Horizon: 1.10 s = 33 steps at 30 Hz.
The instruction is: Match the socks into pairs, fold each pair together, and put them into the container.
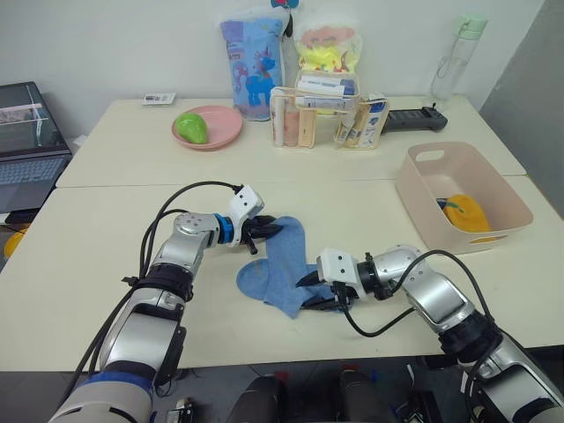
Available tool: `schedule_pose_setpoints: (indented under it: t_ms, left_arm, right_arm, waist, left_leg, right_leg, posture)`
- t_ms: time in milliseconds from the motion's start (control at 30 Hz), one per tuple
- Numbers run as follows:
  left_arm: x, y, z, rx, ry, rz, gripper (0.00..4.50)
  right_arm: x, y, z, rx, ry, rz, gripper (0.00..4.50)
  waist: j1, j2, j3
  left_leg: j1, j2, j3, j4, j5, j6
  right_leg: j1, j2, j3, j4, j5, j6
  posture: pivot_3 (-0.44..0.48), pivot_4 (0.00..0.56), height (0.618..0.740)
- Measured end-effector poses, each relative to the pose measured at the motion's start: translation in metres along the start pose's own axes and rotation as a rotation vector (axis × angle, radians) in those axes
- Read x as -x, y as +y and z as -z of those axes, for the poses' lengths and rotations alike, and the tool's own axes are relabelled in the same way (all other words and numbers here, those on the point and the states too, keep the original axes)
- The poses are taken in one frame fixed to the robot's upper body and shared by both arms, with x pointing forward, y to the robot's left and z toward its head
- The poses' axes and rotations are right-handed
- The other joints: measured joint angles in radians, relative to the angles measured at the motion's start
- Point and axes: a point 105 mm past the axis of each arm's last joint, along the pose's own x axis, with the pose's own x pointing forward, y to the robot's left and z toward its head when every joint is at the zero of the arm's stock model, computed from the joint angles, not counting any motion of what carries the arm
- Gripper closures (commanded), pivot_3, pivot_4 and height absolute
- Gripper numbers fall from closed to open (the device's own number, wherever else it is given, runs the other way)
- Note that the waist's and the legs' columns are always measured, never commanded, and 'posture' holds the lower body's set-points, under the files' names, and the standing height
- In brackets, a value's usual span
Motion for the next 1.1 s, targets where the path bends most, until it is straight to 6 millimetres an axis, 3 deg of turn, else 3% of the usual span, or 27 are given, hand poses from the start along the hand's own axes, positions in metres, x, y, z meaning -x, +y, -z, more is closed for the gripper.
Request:
schedule_pose_setpoints:
  t_ms: [67, 100, 333, 567, 833, 967, 1100]
  left_arm:
    - [0.002, 0.0, 0.002, 0.005, -0.001, -0.004, 4.5]
    - [0.003, 0.001, 0.003, 0.009, -0.004, -0.01, 4.5]
    - [0.01, 0.0, 0.006, 0.042, -0.033, -0.056, 4.5]
    - [0.032, -0.006, 0.005, 0.086, -0.088, -0.134, 4.5]
    - [0.051, -0.022, -0.005, 0.145, -0.164, -0.242, 4.5]
    - [0.047, -0.038, -0.01, 0.249, -0.24, -0.302, 4.5]
    - [0.048, -0.037, -0.005, 0.302, -0.235, -0.378, 4.5]
  right_arm:
    - [0.003, -0.001, -0.002, 0.001, -0.007, 0.007, 4.33]
    - [0.004, -0.001, -0.004, 0.005, -0.01, 0.009, 4.47]
    - [0.01, -0.004, -0.011, -0.003, -0.028, 0.032, 4.47]
    - [0.024, -0.015, -0.013, 0.0, -0.016, 0.076, 4.47]
    - [0.043, -0.045, -0.007, -0.029, 0.003, 0.15, 4.47]
    - [0.055, -0.065, 0.002, -0.033, 0.036, 0.197, 4.47]
    - [0.061, -0.082, 0.011, -0.035, 0.055, 0.252, 4.47]
  waist:
    - [0.0, 0.0, 0.0]
    - [0.0, 0.0, 0.0]
    - [0.0, 0.0, 0.0]
    - [0.0, 0.0, 0.0]
    - [0.0, 0.0, 0.0]
    - [0.002, 0.0, 0.0]
    - [0.002, 0.0, 0.0]
  left_leg:
    - [0.0, 0.0, 0.0, 0.0, 0.0, 0.0]
    - [0.0, 0.0, 0.0, 0.0, 0.0, 0.0]
    - [0.0, 0.0, 0.0, 0.0, 0.0, 0.0]
    - [0.0, 0.0, 0.0, 0.0, 0.0, 0.0]
    - [0.0, 0.0, 0.0, 0.0, 0.0, 0.0]
    - [0.001, 0.0, 0.0, 0.0, 0.0, 0.0]
    - [0.001, 0.0, 0.001, 0.0, 0.0, 0.0]
  right_leg:
    - [0.0, 0.0, 0.0, 0.0, 0.0, 0.0]
    - [0.0, 0.0, 0.0, 0.0, 0.0, 0.0]
    - [0.0, 0.0, 0.0, 0.0, 0.0, 0.0]
    - [0.0, 0.0, 0.0, 0.0, 0.0, 0.0]
    - [0.001, 0.0, 0.001, 0.0, 0.0, 0.0]
    - [0.001, 0.0, 0.0, 0.0, 0.0, 0.0]
    - [0.001, 0.0, 0.001, 0.0, 0.0, 0.0]
  posture:
    - [0.0, 0.15, 0.74]
    - [0.0, 0.15, 0.74]
    - [0.0, 0.15, 0.74]
    - [0.0, 0.15, 0.74]
    - [0.0, 0.15, 0.74]
    - [0.0, 0.15, 0.74]
    - [0.0, 0.15, 0.74]
